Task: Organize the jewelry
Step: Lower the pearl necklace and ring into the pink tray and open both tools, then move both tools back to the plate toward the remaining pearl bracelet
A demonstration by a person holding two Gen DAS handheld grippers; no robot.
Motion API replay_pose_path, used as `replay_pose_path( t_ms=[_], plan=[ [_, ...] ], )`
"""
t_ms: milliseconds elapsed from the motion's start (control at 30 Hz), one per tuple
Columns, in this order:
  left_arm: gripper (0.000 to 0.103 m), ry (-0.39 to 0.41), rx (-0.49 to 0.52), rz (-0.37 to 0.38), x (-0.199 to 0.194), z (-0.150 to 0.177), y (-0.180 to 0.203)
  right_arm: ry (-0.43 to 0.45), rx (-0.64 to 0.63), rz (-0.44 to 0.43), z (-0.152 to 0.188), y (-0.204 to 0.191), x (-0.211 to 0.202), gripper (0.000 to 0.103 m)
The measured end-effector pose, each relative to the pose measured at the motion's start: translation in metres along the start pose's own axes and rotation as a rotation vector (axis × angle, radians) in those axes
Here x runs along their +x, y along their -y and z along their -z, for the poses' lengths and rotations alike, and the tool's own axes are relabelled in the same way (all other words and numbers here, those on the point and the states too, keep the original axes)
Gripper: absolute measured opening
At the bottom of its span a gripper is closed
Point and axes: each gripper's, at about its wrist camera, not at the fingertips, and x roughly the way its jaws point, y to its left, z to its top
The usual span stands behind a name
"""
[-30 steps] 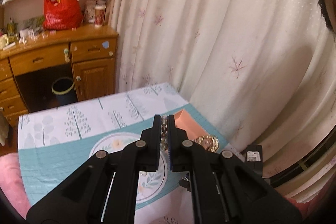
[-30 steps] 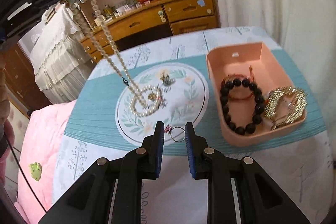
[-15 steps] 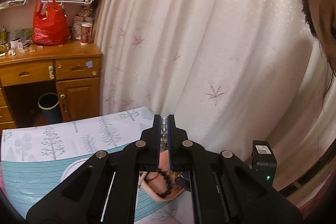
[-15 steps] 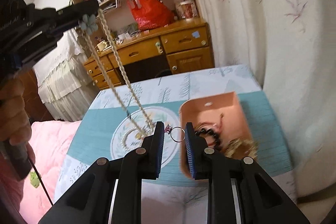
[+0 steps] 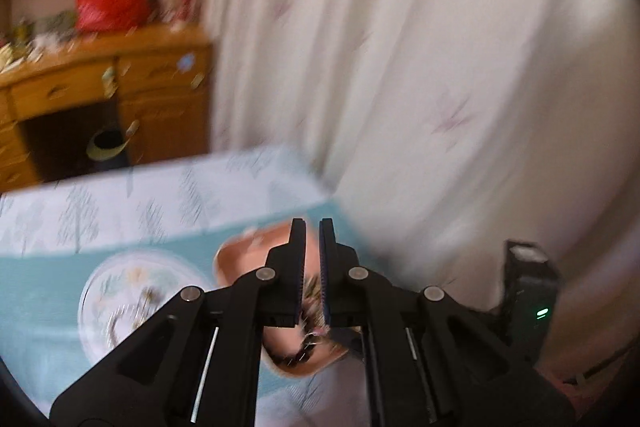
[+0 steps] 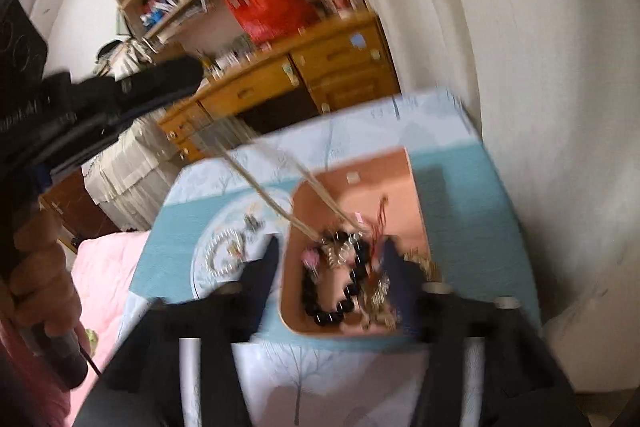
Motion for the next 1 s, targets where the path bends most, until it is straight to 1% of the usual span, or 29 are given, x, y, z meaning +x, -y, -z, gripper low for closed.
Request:
replay_pose_path(
  t_ms=[67,100,133,167,200,233,267,367,433,500,567,633,700,833,1000],
  plan=[
    [0.005,-0.076,-0.046,-0.049,0.017,0.008,-0.006,-0.062,0.023,0.009,0.005,0.008,0.010,0.060],
    [0.006,-0.094,-0.062,-0.064,0.021,0.012,-0.010,-0.083,0.032,0.010,0.007,0.012,0.014,0.060],
    [0.013,-0.111,-0.080,-0.086,0.024,0.016,-0.014,-0.094,0.036,0.004,0.008,0.016,0.015,0.060],
    [0.026,-0.123,-0.096,-0.110,0.026,0.019,-0.018,-0.099,0.038,-0.001,0.009,0.019,0.016,0.060],
    [0.036,-0.124,-0.105,-0.124,0.024,0.023,-0.023,-0.101,0.041,-0.003,0.010,0.019,0.017,0.060],
    [0.050,-0.118,-0.119,-0.144,0.022,0.025,-0.028,-0.105,0.046,-0.007,0.010,0.020,0.018,0.062],
    [0.053,-0.106,-0.132,-0.159,0.020,0.027,-0.033,-0.109,0.053,-0.014,0.010,0.023,0.018,0.063],
    [0.053,-0.100,-0.156,-0.182,0.014,0.031,-0.046,-0.116,0.067,-0.027,0.009,0.018,0.024,0.065],
    [0.053,-0.099,-0.166,-0.203,0.005,0.034,-0.059,-0.118,0.079,-0.036,0.010,0.014,0.026,0.068],
    [0.054,-0.102,-0.171,-0.225,-0.001,0.037,-0.072,-0.113,0.092,-0.043,0.010,0.004,0.028,0.070],
    [0.058,-0.106,-0.169,-0.252,-0.010,0.041,-0.084,-0.106,0.104,-0.052,0.008,-0.005,0.030,0.072],
    [0.060,-0.107,-0.172,-0.270,-0.017,0.046,-0.094,-0.102,0.115,-0.064,0.008,-0.014,0.032,0.079],
    [0.062,-0.115,-0.178,-0.284,-0.021,0.051,-0.105,-0.101,0.128,-0.073,0.007,-0.021,0.035,0.082],
    [0.067,-0.140,-0.168,-0.321,-0.026,0.066,-0.124,-0.118,0.157,-0.096,0.005,-0.035,0.042,0.084],
    [0.068,-0.173,-0.149,-0.354,-0.026,0.086,-0.147,-0.138,0.198,-0.118,0.002,-0.052,0.057,0.087]
  ],
)
